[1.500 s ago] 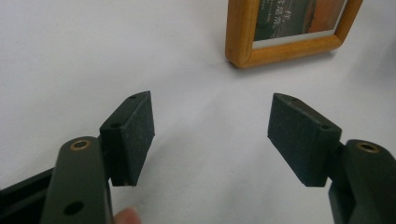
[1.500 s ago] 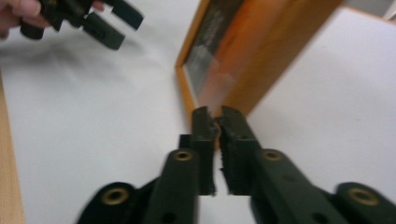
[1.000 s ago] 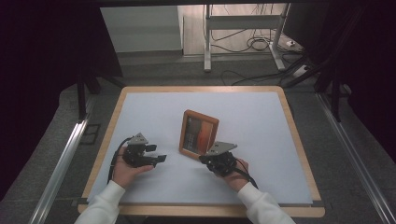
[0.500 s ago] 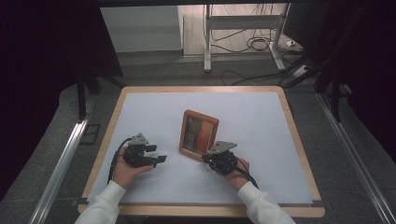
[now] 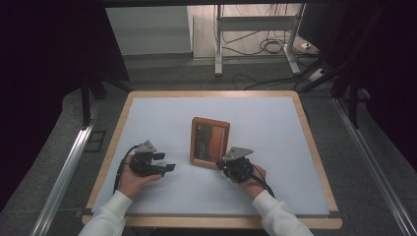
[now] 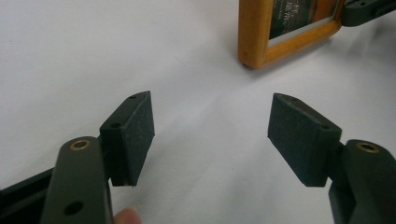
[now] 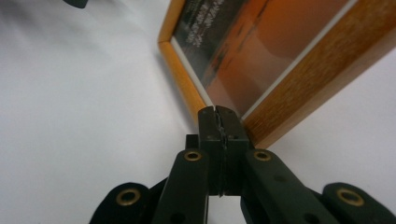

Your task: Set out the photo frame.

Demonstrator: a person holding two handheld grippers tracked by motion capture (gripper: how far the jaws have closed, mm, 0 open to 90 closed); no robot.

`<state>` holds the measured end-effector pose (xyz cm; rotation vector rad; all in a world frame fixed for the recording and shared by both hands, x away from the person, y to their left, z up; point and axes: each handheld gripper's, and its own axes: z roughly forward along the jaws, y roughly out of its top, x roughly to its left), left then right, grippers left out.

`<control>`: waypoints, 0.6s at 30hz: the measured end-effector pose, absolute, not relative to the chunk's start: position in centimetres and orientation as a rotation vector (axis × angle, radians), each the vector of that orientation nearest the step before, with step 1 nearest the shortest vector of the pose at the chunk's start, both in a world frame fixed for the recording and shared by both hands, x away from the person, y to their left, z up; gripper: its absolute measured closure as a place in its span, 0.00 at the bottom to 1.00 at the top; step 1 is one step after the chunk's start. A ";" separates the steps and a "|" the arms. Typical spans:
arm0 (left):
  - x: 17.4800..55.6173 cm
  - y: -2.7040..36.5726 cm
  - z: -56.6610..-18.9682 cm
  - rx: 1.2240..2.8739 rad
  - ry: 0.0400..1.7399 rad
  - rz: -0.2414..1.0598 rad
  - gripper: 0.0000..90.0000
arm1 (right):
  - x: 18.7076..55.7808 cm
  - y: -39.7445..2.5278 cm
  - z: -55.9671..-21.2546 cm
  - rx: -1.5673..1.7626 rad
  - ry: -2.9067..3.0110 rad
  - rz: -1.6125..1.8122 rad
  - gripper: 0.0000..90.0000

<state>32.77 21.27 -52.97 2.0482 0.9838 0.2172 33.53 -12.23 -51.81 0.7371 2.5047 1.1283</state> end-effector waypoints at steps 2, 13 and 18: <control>32.8 21.3 -53.0 2.048 0.984 0.217 0.34 | 33.7 -12.5 -51.8 0.742 2.497 1.125 1.00; 32.8 21.3 -53.0 2.049 0.984 0.215 0.34 | 34.1 -13.1 -51.9 0.768 2.482 1.129 1.00; 32.8 21.3 -53.0 2.049 0.983 0.214 0.34 | 33.9 -13.1 -51.7 0.756 2.483 1.150 1.00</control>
